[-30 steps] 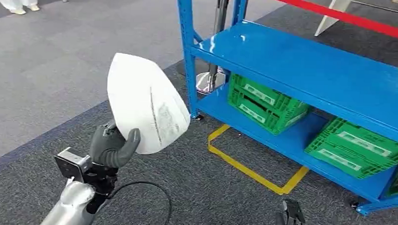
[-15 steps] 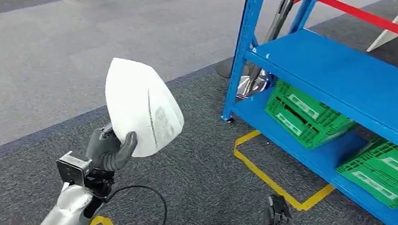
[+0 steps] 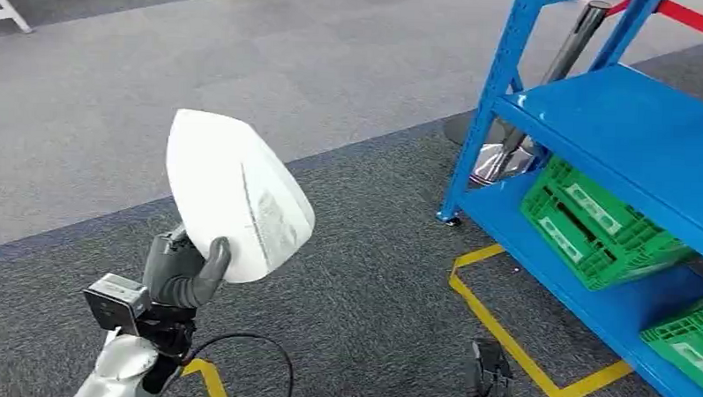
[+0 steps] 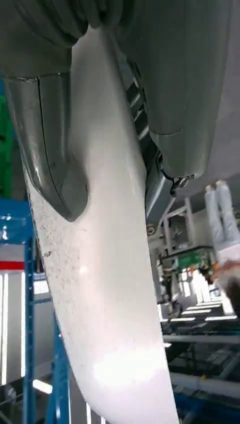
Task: Take the parts from the cabinet and place them on the table.
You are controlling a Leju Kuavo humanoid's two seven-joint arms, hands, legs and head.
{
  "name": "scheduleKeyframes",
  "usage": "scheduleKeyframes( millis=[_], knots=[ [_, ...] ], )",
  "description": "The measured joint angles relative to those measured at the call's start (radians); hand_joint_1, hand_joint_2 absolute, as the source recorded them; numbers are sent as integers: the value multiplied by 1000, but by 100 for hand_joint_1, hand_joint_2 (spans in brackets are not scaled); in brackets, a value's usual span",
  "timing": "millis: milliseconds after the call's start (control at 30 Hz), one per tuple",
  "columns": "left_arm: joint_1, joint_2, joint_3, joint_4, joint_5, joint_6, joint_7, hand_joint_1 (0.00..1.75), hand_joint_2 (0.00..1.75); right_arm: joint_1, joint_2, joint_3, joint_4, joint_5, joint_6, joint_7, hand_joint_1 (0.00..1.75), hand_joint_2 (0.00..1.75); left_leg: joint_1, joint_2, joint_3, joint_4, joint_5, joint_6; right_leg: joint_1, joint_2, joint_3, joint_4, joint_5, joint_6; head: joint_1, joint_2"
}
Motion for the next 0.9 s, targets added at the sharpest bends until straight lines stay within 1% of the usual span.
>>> scheduleKeyframes(
  millis=[33,67,100,133,167,200,233,267,300,333,367,400,433,467,500,533,567,600,633,667,700,733,767,800,833,867,900],
  knots=[
    [3,0,5,0,4,0,0,175,175,-4,0,2,0,0,-2,1,0,0,0,6,36,-71,42,2,0,-12,3,0,-2,1,0,0],
    [3,0,8,0,6,-2,-2,175,175,-8,0,5,0,0,-3,2,0,0,-1,24,81,-158,84,7,0,-22,7,0,-5,3,0,0],
    [3,0,8,0,6,-3,-4,175,175,-11,0,6,0,0,-4,2,0,0,-7,71,121,-240,108,13,1,-31,12,0,-8,8,0,0],
    [1,0,9,0,6,-4,-5,175,175,-13,0,7,0,-1,-4,2,0,0,-26,110,130,-258,92,18,9,-42,11,1,-12,14,0,0],
    [0,-1,9,0,6,-5,-6,175,175,-14,0,7,0,-1,-5,3,0,0,-25,100,128,-263,92,27,10,-52,10,1,-13,17,-2,0],
    [2,-1,9,0,6,-5,-6,175,175,-13,0,7,0,-1,-5,3,0,0,-26,89,124,-264,93,29,10,-65,13,-1,-15,20,3,0],
    [3,0,11,0,6,-5,-8,175,175,-13,1,8,0,-1,-5,3,0,0,-29,74,122,-264,92,34,9,-80,17,-4,-16,23,2,0],
    [3,0,14,0,6,-5,-9,175,175,-16,2,9,0,-1,-5,3,0,0,-27,58,126,-272,96,43,7,-91,22,-4,-21,31,1,0],
    [2,-2,16,0,6,-5,-11,175,175,-18,2,11,0,-1,-5,3,0,0,-20,50,131,-279,100,49,2,-44,14,8,-35,37,3,0],
    [-4,-3,18,0,6,-5,-13,175,175,-20,2,13,0,-2,-5,1,0,0,-18,38,131,-278,101,56,0,13,-6,52,-61,36,4,0],
    [-5,-8,18,0,6,-6,-13,175,175,-17,2,13,0,-6,-7,-2,0,0,-17,26,130,-278,101,62,-1,37,-45,127,-96,36,10,0],
    [-5,-10,17,0,6,-8,-13,175,175,-11,1,13,0,-11,-9,-6,0,0,-17,12,130,-278,100,63,-1,46,-87,208,-128,37,11,0],
    [-3,-11,16,0,3,-8,-13,175,175,-4,0,13,0,-16,-12,-11,0,0,-18,-2,130,-278,99,65,0,48,-128,279,-148,38,10,0],
    [-1,-13,16,0,-2,-8,-11,175,175,2,-1,12,0,-19,-14,-13,0,0,-18,-17,131,-277,99,65,0,48,-151,308,-145,39,11,0],
    [0,-16,15,0,-5,-8,-11,175,175,6,-1,12,0,-19,-14,-14,0,0,-18,-33,131,-276,99,65,0,49,-152,290,-116,38,10,0],
    [-1,-17,14,0,-7,-7,-11,175,175,7,-1,12,0,-19,-14,-15,0,0,-17,-48,131,-274,99,64,0,50,-132,234,-72,37,11,0],
    [-1,-19,13,0,-8,-6,-11,175,175,7,-1,12,0,-19,-14,-16,0,0,-16,-63,132,-271,98,62,-2,59,-93,141,-16,35,10,0],
    [-1,-20,12,0,-8,-6,-11,175,175,7,-1,12,0,-19,-14,-18,0,0,-14,-75,132,-267,95,58,-5,83,-57,57,24,35,11,0],
    [-1,-21,11,0,-6,-6,-11,175,175,6,-2,12,0,-19,-14,-18,0,0,-19,-84,127,-261,93,51,-8,131,-42,26,9,35,10,0],
    [-1,-22,11,-1,-2,-10,-6,175,175,7,-2,12,0,-19,-14,-18,0,0,-16,-96,120,-255,93,48,-10,127,-29,15,9,34,7,0],
    [0,-24,10,-1,2,-15,-5,175,175,11,-2,12,0,-19,-14,-18,0,0,-12,-104,118,-257,97,41,-6,118,-29,14,9,32,9,0],
    [4,-24,10,-2,6,-17,0,175,175,11,-2,12,0,-19,-14,-16,0,0,-9,-113,117,-262,101,35,-2,110,-28,17,10,28,9,0],
    [6,-25,9,-2,7,-20,1,175,175,10,-2,13,0,-19,-14,-16,0,0,-9,-123,115,-260,101,31,-4,101,-26,13,13,22,9,0],
    [8,-25,9,-2,7,-23,1,175,175,8,-1,13,0,-19,-14,-16,0,0,-10,-106,113,-253,92,28,-9,87,-23,7,17,16,9,0],
    [5,-25,8,-3,7,-25,0,175,175,7,-1,14,0,-19,-14,-18,0,0,-15,-55,101,-221,68,22,-8,78,-18,5,16,11,0,0],
    [2,-25,7,-3,7,-26,-2,175,175,8,-1,14,0,-18,-13,-18,0,0,-14,-27,73,-160,35,17,-6,65,-16,5,13,6,-2,0],
    [1,-25,5,-3,7,-27,-3,175,175,10,-2,14,0,-18,-13,-18,0,0,-10,-12,36,-78,-3,13,-3,50,-14,5,11,3,-2,0]
  ],
)
